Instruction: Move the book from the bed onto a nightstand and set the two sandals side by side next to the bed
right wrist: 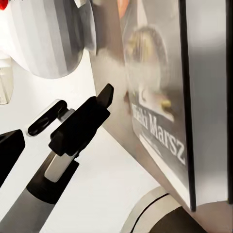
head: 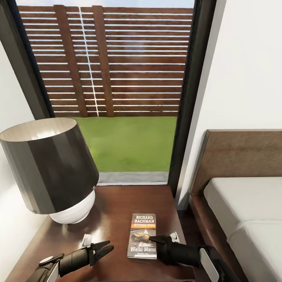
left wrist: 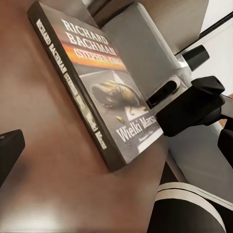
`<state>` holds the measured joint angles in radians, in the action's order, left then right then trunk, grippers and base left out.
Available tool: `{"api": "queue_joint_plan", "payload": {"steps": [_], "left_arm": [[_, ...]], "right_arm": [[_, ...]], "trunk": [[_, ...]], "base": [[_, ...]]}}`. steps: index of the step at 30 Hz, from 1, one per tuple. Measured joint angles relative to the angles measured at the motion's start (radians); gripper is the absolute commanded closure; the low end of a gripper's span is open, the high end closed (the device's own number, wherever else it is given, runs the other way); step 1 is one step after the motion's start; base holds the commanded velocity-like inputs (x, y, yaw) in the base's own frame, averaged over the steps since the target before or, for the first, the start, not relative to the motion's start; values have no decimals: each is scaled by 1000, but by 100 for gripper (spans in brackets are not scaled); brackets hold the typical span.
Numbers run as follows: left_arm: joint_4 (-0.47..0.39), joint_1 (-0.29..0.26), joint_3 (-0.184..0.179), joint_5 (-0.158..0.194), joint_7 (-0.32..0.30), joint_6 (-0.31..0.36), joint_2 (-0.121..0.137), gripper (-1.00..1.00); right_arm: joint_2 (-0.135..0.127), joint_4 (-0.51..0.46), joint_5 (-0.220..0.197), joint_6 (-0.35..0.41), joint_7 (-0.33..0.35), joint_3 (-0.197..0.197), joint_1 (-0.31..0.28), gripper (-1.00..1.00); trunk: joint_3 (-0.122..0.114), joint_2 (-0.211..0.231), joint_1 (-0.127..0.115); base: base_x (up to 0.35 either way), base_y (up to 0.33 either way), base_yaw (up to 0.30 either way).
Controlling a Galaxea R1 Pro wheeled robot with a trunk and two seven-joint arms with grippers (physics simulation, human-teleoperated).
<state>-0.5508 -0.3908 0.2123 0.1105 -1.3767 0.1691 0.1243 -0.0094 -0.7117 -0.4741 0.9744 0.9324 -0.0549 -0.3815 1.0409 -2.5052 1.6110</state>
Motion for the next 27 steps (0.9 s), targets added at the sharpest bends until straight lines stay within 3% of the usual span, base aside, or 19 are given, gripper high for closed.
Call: {"api": "queue_joint_plan", "payload": {"steps": [16,27], "left_arm": [[0,0,0,0,0,0,0,-100],[0,0,0,0,0,0,0,-100]], "right_arm": [[0,0,0,1,1,0,0,-100],[0,0,0,0,0,0,0,-100]], "trunk": [[0,0,0],[0,0,0]], "base": [[-1,0,0],[-150,0,0]]}}
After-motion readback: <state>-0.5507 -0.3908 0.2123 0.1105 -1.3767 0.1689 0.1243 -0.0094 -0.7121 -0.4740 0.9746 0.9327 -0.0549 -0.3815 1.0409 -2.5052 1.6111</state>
